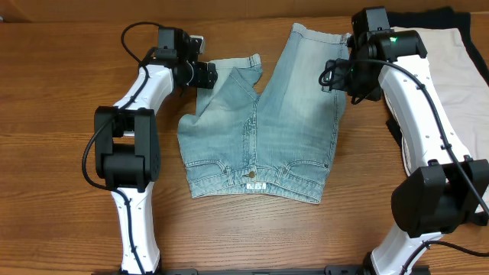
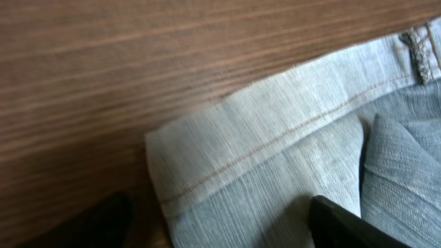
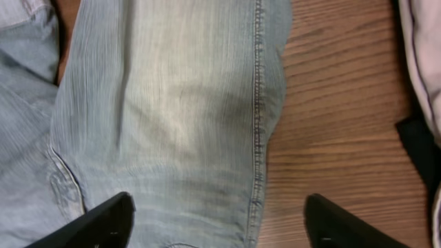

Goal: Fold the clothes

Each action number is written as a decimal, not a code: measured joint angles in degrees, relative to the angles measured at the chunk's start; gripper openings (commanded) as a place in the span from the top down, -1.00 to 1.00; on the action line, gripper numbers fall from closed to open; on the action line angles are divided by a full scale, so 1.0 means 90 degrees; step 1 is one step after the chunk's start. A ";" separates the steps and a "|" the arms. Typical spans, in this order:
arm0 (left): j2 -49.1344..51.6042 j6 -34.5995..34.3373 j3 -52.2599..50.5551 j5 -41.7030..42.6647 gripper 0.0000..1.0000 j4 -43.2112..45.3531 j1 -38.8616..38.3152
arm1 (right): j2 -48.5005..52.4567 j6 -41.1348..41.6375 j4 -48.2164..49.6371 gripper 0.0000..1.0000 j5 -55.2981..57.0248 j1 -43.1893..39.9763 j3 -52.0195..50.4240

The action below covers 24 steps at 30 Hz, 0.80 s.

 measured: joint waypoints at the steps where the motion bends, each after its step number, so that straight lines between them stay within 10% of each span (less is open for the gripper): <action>1: 0.0000 -0.0022 0.0000 -0.0051 -0.56 0.0066 -0.0002 | 0.0000 0.0002 0.0017 -0.43 0.0005 -0.0002 0.0000; 5: 0.0017 -0.0083 0.0002 -0.0158 -0.24 0.0287 -0.0005 | 0.0000 0.0017 0.0036 -0.25 0.0024 0.0000 0.0000; 8: 0.0092 -0.0163 0.0002 -0.0219 0.48 0.0432 -0.0041 | 0.0000 0.0022 0.0034 -0.22 0.0022 0.0000 0.0000; 12: 0.0245 -0.0206 0.0041 -0.0272 0.92 0.0532 -0.0090 | 0.0000 0.0015 0.0041 -0.09 0.0024 -0.0002 0.0000; 24: 0.0457 -0.0199 0.0797 -0.0520 0.92 0.0202 -0.0049 | 0.0000 0.0019 0.0104 -0.13 0.0024 0.0000 0.0000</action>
